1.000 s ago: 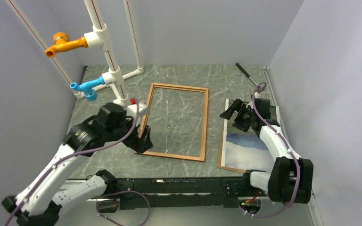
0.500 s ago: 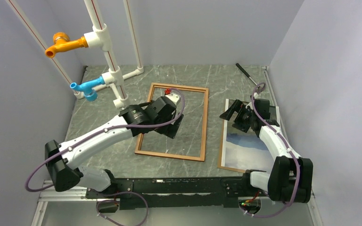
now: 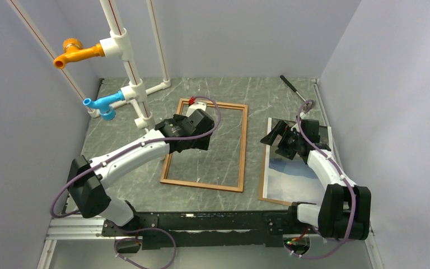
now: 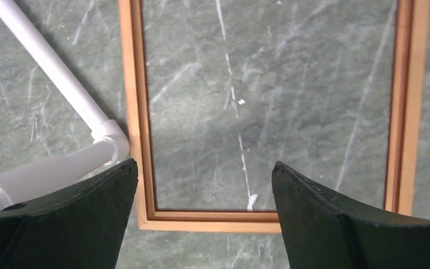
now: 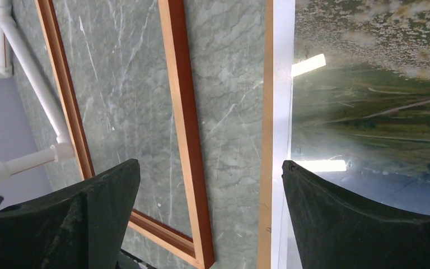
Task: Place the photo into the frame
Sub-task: Adjust the distractor at the center of the board.
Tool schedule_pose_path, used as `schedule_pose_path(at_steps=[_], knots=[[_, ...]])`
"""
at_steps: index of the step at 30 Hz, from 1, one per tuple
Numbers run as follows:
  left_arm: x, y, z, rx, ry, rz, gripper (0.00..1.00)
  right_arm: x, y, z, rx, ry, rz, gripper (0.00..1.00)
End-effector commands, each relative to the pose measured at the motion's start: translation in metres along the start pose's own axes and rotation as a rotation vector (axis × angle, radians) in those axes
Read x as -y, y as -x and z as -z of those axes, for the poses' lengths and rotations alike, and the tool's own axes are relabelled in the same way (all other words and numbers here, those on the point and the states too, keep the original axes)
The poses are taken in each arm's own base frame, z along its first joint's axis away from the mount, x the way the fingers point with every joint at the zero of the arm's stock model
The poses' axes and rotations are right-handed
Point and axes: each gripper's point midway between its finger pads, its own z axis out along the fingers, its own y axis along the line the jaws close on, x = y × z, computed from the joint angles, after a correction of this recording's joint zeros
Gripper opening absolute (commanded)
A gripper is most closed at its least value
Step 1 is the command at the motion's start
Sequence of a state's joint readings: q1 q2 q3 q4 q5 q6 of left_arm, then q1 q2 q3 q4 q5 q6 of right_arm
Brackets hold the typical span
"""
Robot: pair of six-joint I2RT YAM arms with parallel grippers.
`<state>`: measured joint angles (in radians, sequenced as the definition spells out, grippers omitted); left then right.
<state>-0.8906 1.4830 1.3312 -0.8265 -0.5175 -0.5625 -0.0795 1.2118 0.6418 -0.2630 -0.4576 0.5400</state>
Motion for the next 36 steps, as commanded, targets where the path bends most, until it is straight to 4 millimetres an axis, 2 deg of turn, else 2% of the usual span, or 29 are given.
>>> schedule_pose_path(at_steps=[1, 4, 9, 15, 21, 28, 36], knots=[[-0.016, 0.018, -0.012, 0.042, 0.029, 0.079, 0.91, -0.006, 0.005, -0.001, 0.014, 0.041, 0.023, 1.0], [-0.028, 0.02, -0.018, 0.043, 0.026, 0.1, 0.92, -0.006, 0.003, -0.002, 0.006, 0.044, 0.019, 1.0], [-0.04, 0.011, -0.02, 0.023, 0.005, 0.09, 0.92, -0.006, 0.001, -0.003, -0.006, 0.049, 0.01, 1.0], [-0.053, -0.004, -0.015, -0.001, -0.015, 0.061, 0.92, -0.006, 0.0, -0.004, -0.011, 0.054, 0.004, 1.0], [-0.076, -0.021, -0.011, -0.019, 0.005, 0.082, 0.93, -0.006, -0.003, -0.006, -0.017, 0.059, -0.002, 1.0], [-0.107, -0.029, -0.005, -0.025, 0.072, 0.113, 0.94, -0.004, -0.007, -0.008, -0.029, 0.06, -0.008, 1.0], [-0.13, -0.046, 0.001, -0.05, 0.119, 0.112, 0.95, -0.001, -0.01, -0.01, -0.037, 0.059, -0.014, 1.0]])
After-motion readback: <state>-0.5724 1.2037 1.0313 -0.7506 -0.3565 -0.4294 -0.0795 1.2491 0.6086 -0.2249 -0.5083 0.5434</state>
